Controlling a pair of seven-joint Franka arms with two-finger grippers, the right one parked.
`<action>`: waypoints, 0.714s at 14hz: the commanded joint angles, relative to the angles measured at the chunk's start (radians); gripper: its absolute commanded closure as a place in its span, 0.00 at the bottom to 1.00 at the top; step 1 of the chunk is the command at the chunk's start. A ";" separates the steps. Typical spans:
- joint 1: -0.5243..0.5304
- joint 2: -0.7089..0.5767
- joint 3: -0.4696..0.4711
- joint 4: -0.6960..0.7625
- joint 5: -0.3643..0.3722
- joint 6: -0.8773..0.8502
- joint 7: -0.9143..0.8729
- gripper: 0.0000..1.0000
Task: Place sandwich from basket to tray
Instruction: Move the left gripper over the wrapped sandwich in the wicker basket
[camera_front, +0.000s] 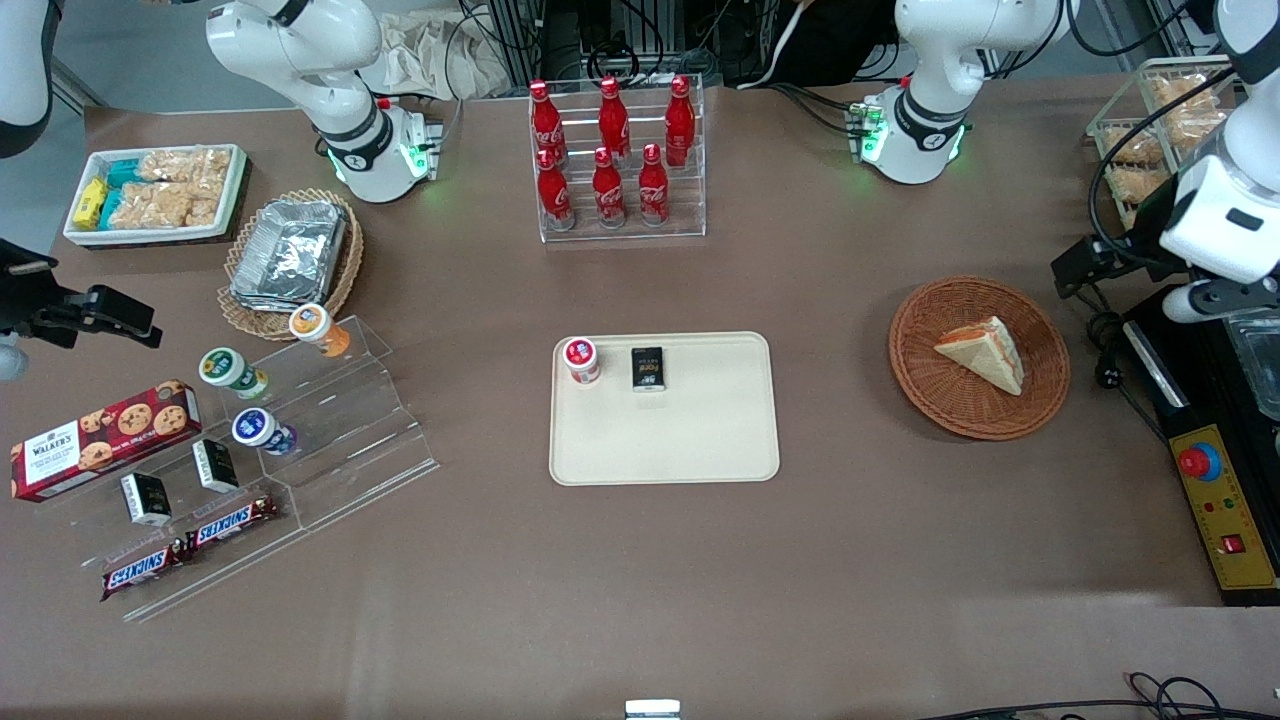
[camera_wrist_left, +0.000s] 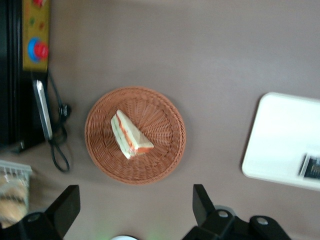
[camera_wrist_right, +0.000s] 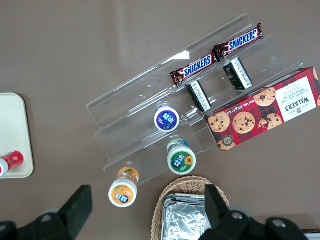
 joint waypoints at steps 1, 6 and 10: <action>0.003 -0.050 0.000 -0.149 0.008 0.083 -0.163 0.00; 0.010 -0.167 0.040 -0.570 0.025 0.449 -0.412 0.00; 0.052 -0.158 0.043 -0.714 0.036 0.602 -0.602 0.00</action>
